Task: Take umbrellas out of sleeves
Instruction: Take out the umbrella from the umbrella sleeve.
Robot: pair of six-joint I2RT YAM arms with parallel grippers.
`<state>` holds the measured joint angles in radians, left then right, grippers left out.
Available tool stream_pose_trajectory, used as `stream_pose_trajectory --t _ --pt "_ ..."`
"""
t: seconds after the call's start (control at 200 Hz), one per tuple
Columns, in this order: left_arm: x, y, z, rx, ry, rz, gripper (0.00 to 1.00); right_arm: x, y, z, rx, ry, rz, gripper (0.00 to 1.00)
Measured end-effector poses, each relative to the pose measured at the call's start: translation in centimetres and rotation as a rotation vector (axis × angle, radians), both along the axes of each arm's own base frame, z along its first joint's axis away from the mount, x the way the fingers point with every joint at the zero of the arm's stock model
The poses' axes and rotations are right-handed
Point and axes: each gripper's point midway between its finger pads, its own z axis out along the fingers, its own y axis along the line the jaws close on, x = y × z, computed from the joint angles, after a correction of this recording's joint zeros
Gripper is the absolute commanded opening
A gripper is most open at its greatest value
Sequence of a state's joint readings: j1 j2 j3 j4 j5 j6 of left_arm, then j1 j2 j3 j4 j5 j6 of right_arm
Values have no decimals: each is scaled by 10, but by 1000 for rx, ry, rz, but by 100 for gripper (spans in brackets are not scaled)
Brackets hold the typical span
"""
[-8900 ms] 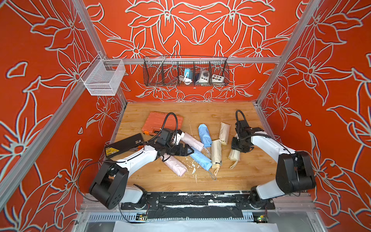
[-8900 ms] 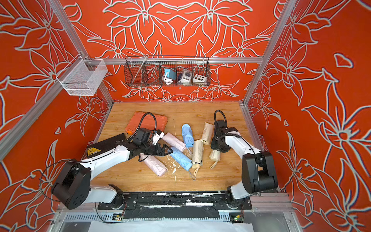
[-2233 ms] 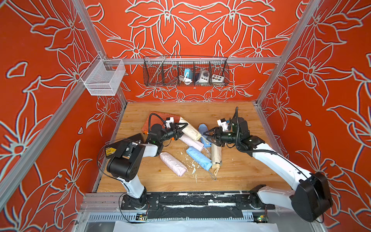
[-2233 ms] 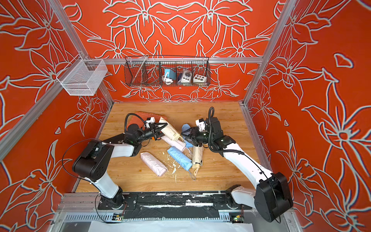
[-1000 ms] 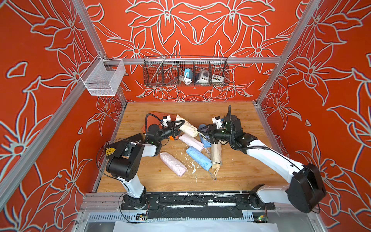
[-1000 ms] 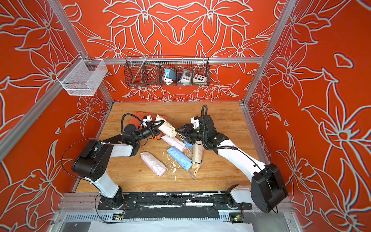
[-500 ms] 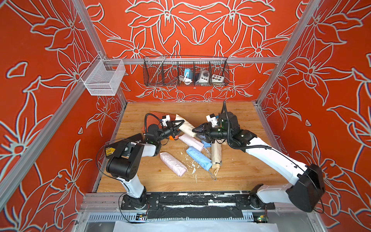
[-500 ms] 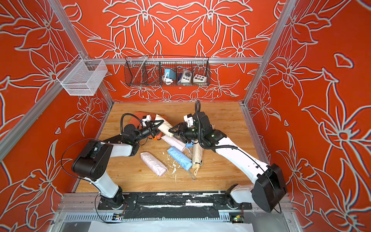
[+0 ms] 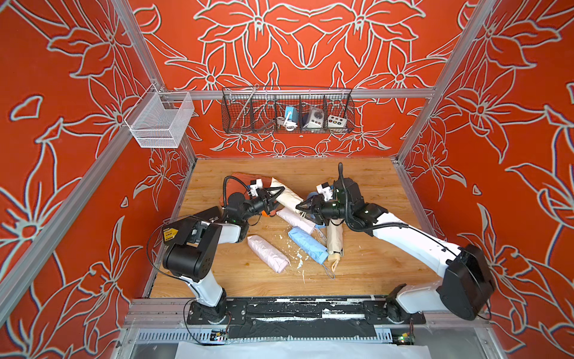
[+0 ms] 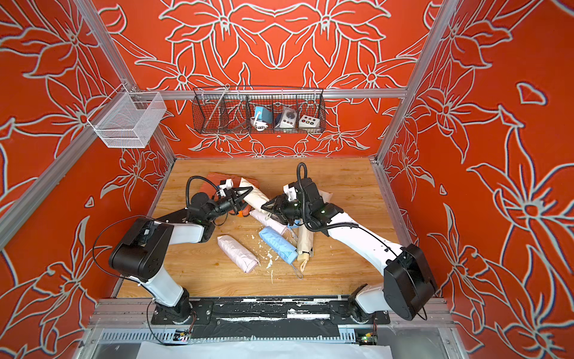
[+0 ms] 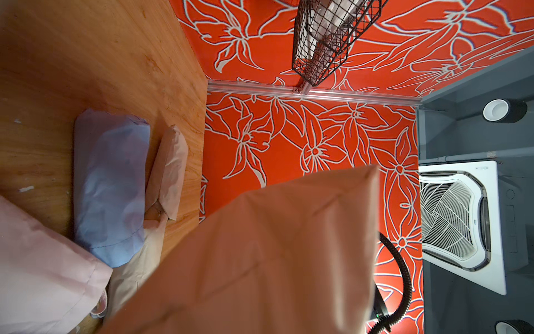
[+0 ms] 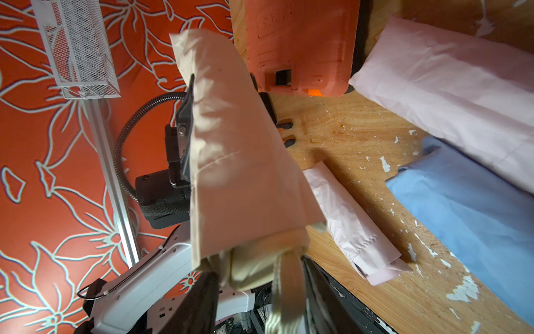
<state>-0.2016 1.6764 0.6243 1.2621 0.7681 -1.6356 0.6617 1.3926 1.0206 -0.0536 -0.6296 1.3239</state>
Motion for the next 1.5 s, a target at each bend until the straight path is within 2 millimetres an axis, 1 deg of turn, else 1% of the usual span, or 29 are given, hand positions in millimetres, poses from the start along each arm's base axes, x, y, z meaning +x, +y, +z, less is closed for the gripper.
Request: stream_pose_trajectory --t 0.08,0.235,0.31,0.43,0.56,0.771,1.051,1.171,1.276,1.501 --pt "0 0 0 0 0 0 32 3 0 1 5 -11 -9 45" --pt "1 2 1 -2 0 4 32 8 3 -2 6 -16 -19 45" --pt "2 4 1 -4 2 10 32 12 3 0 13 -23 -31 45" --pt "4 8 2 -11 4 19 32 15 3 5 32 -37 -42 47" --pt "5 10 3 -17 9 24 32 19 0 5 35 -49 -63 48" --pt "4 10 5 -28 10 22 32 19 -6 4 41 -53 -84 48" --pt "3 12 9 -49 5 30 32 22 -5 9 69 -58 -94 48" --pt "1 12 8 -55 11 29 32 24 -5 11 75 -61 -103 51" --pt "1 13 10 -64 7 30 32 26 -5 12 81 -64 -114 51" --pt "0 14 12 -83 6 36 32 27 -6 10 79 -62 -125 51"
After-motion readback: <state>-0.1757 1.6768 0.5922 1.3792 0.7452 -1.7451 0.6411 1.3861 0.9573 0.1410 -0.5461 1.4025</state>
